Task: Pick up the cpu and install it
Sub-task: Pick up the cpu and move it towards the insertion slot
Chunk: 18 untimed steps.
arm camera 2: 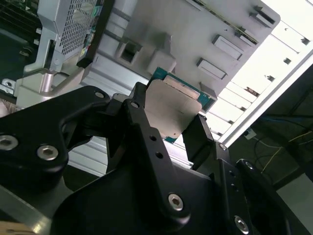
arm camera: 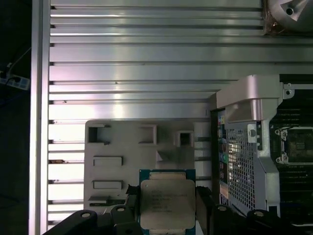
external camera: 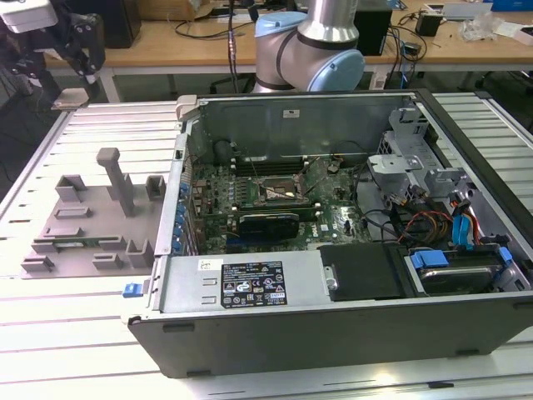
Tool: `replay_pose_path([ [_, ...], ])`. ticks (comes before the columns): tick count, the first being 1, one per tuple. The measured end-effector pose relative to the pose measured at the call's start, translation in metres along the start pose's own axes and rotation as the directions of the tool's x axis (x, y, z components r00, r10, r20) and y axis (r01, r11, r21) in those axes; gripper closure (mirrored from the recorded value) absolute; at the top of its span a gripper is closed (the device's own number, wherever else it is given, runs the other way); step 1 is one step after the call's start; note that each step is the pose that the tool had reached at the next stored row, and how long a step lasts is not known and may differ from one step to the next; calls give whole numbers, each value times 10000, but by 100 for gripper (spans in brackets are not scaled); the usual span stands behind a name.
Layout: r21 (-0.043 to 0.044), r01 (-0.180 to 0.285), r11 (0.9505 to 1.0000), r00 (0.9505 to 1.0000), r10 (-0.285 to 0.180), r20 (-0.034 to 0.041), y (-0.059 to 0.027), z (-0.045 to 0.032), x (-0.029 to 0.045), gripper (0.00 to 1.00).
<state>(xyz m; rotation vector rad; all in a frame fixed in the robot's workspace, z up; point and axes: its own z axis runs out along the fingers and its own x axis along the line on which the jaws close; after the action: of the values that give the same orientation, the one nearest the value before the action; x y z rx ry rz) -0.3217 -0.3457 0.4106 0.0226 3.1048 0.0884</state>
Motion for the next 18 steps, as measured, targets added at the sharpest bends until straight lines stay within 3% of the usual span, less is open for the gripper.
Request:
replay_pose_path([
  [6, 0, 1, 10000, 10000, -1, 0, 2, 5, -153, 45],
  [18, 0, 0, 10000, 10000, 0, -1, 7, 18, -526, 45],
])
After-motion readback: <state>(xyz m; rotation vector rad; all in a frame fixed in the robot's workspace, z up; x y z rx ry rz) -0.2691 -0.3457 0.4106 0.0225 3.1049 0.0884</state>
